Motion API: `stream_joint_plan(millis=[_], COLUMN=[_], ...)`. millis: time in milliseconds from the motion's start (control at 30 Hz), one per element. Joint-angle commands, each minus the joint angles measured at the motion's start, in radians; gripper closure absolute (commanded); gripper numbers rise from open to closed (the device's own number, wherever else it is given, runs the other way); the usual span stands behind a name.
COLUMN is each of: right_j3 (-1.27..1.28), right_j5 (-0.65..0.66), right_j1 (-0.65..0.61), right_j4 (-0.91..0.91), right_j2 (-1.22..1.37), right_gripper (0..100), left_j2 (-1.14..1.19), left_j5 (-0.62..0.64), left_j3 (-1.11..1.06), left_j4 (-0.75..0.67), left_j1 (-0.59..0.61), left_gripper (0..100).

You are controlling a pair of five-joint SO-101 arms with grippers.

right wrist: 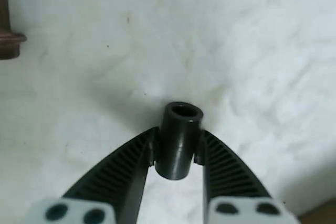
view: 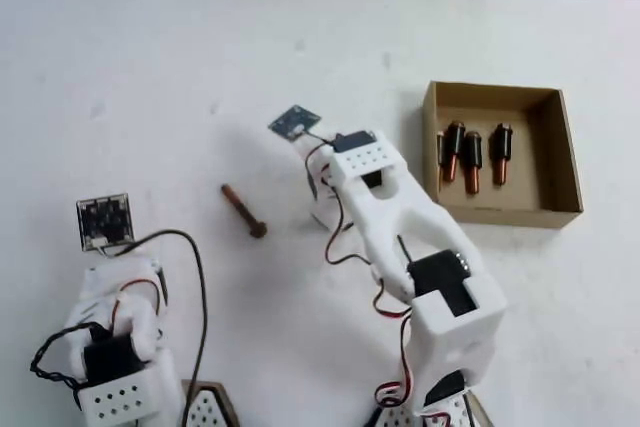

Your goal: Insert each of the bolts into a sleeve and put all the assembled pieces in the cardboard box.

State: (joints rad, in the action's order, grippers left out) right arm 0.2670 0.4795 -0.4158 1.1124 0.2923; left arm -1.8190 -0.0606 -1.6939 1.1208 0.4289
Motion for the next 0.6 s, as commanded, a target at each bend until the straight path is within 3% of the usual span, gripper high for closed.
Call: stream_joint_plan(millis=[0, 300, 567], right_j3=[-0.023, -0.028, -0.028], right_j5=[0.037, 0.044, 0.044], right_j1=[-0.015, 0.067, 0.074], right_j4=[-0.005, 0.001, 0.143], right_j2=[-0.022, 0.024, -0.269], right_gripper=[96.9, 98.2, 98.2], left_j2=[-0.008, -0.008, -0.008], left_j5=[-0.012, -0.012, -0.012], left_j3=[0.002, 0.002, 0.002], left_j4=[0.006, 0.006, 0.006], left_j1=[-0.001, -0.001, -0.001], left_gripper=[98, 98, 98])
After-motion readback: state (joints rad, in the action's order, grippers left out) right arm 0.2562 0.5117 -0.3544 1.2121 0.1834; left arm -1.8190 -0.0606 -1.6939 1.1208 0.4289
